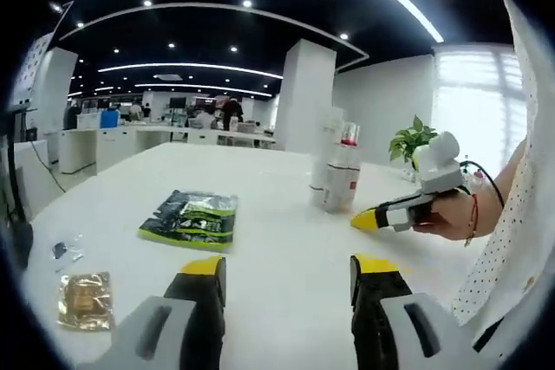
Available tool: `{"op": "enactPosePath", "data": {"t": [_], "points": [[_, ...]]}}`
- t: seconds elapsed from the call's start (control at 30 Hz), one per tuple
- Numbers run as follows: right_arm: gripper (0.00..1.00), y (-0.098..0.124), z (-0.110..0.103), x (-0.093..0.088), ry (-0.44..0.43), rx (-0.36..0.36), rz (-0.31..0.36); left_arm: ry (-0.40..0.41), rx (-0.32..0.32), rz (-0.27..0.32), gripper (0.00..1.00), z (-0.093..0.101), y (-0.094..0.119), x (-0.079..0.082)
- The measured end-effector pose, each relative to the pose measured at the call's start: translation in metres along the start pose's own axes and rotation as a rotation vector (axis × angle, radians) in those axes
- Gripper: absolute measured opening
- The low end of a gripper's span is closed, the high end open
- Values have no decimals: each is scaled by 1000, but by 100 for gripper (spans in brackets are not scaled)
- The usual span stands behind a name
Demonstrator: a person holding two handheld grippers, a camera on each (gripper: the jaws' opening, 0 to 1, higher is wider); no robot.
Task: Arrange the skincare products in the storage area until every visible bottle or jar stands upright without overlapping.
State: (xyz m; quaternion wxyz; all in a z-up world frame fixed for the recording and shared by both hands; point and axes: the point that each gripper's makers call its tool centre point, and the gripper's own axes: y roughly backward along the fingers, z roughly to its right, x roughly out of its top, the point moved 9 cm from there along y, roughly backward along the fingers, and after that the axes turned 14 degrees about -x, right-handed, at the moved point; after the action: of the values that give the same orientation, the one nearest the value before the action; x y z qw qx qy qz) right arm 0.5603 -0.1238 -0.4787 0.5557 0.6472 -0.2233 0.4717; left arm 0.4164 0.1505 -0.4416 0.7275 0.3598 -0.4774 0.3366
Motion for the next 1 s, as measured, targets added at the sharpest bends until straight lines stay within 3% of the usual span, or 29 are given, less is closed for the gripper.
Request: {"op": "enactPosePath", "data": {"t": [0.03,0.07,0.13,0.23,0.5,0.6,0.73,0.87,1.0], "points": [[12,1,-4,0,-28,20,-4,0,13,4,55,-5,1,4],[13,0,-3,0,-32,24,-9,-3,19,5,55,-10,-3,-3],[13,-2,-8,2,-41,46,-13,-4,54,-8,54,-26,-3,3],[14,-3,-25,15,-126,109,8,32,107,-44,52,-51,-3,15],[17,-22,-72,51,-178,244,8,49,110,-127,39,-105,-28,36],[19,-35,-101,58,-134,299,-7,75,134,-170,31,-126,-38,41],[21,-50,-127,59,-88,333,-69,87,118,-222,26,-138,-48,44],[23,-62,-136,59,-165,336,-138,108,121,-279,26,-146,-54,41],[20,-69,-138,62,-180,312,-145,157,104,-337,25,-154,-58,36]]}}
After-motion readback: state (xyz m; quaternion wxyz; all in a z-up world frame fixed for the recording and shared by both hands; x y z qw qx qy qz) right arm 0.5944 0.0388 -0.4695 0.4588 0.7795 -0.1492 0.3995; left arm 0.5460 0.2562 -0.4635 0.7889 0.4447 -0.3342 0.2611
